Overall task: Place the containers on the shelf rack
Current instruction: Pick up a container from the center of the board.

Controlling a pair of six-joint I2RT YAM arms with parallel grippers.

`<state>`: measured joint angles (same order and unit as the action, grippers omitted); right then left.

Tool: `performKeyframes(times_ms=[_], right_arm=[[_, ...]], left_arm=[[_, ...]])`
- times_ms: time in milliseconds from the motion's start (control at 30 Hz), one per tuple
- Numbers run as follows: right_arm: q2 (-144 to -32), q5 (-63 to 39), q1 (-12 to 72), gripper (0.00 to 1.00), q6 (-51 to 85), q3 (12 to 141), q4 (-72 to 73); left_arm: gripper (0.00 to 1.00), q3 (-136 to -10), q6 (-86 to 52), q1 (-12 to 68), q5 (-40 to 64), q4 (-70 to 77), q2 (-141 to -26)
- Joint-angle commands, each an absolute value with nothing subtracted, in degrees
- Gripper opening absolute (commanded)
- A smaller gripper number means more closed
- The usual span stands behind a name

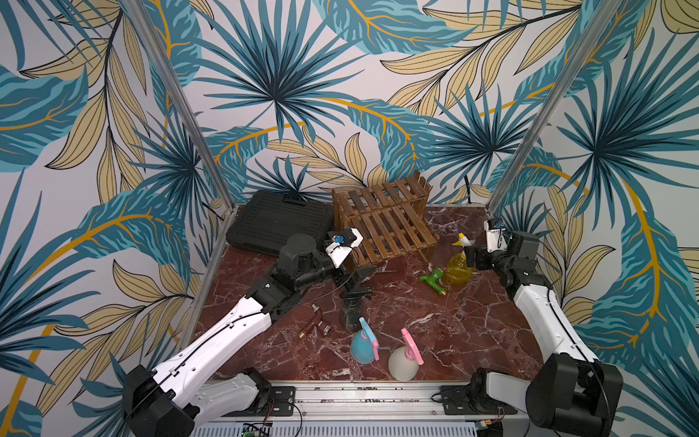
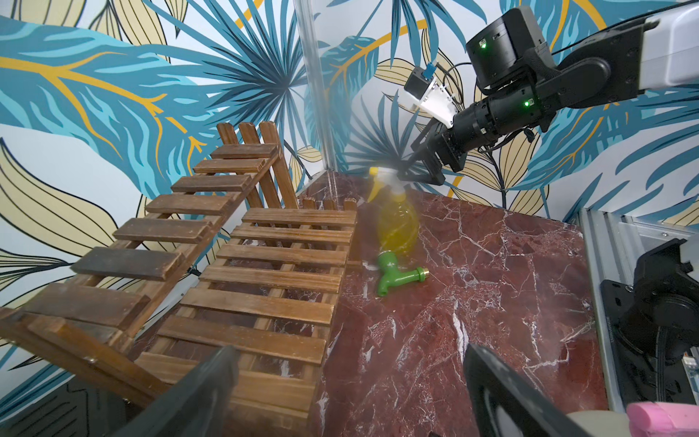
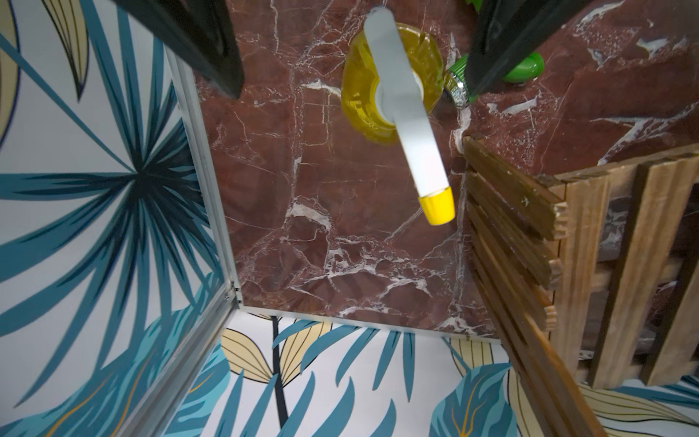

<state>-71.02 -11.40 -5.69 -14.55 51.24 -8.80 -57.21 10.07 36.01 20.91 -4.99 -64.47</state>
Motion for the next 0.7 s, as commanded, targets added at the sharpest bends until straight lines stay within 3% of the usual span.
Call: performKeyframes(times_ms=[0, 367, 667], right_arm=[[-72.6, -18.3, -6.9, 0.94, -17.9, 51.3, -7.0], [-76.9, -21.4, -7.1, 0.55, -18.6, 50.0, -2.8], [-80.2, -24.1, -7.1, 0.42, -18.8, 50.6, -2.9]], left_arm=[[1.0, -57.0, 10.8, 36.2, 20.4, -5.3, -63.9], [1.0, -57.3, 10.9, 36.5, 20.7, -6.1, -64.7], [1.0, -57.8, 10.9, 36.7, 20.7, -7.1, -66.0]])
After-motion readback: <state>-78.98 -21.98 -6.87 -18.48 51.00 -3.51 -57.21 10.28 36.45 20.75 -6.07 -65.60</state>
